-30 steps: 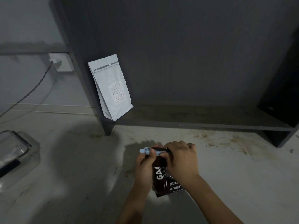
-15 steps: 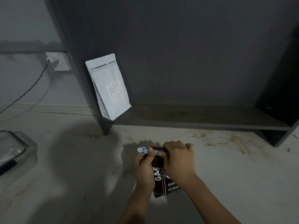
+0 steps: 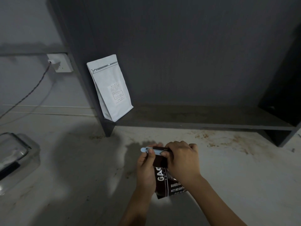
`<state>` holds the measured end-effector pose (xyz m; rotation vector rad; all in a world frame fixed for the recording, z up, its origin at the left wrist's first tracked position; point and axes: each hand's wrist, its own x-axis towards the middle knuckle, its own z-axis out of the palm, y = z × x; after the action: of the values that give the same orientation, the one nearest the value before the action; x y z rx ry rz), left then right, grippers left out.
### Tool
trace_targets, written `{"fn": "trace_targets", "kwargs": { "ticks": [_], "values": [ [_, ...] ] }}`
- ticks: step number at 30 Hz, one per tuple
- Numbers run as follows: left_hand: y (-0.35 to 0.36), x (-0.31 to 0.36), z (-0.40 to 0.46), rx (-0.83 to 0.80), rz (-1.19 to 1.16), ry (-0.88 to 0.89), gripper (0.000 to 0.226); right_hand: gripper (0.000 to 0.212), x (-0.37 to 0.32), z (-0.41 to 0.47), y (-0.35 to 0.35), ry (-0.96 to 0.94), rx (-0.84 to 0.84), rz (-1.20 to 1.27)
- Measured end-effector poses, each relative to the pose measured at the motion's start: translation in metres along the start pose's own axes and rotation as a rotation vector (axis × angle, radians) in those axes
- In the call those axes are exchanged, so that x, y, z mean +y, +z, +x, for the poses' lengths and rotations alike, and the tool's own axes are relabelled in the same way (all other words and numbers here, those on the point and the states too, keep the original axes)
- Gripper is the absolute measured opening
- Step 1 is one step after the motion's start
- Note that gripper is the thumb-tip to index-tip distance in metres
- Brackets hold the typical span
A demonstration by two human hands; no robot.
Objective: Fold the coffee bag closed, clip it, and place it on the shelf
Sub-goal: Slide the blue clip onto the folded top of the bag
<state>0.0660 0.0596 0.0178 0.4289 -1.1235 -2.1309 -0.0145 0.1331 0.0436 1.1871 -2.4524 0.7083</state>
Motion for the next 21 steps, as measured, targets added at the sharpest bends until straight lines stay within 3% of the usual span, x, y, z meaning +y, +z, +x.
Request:
{"fn": "trace_targets", "kwargs": {
  "ticks": [9, 15, 21],
  "values": [
    [-0.001, -0.003, 0.004, 0.025, -0.077, 0.006, 0.061, 0.034, 0.0, 0.0, -0.002, -0.01, 0.003, 0.006],
    [-0.001, 0.001, 0.005, 0.02, -0.03, 0.012, 0.068, 0.032, 0.003, 0.003, -0.008, -0.03, -0.081, 0.095],
    [-0.011, 0.01, 0.006, -0.044, 0.191, 0.074, 0.058, 0.031, 0.029, 0.006, -0.021, -0.016, -0.103, 0.52]
  ]
}}
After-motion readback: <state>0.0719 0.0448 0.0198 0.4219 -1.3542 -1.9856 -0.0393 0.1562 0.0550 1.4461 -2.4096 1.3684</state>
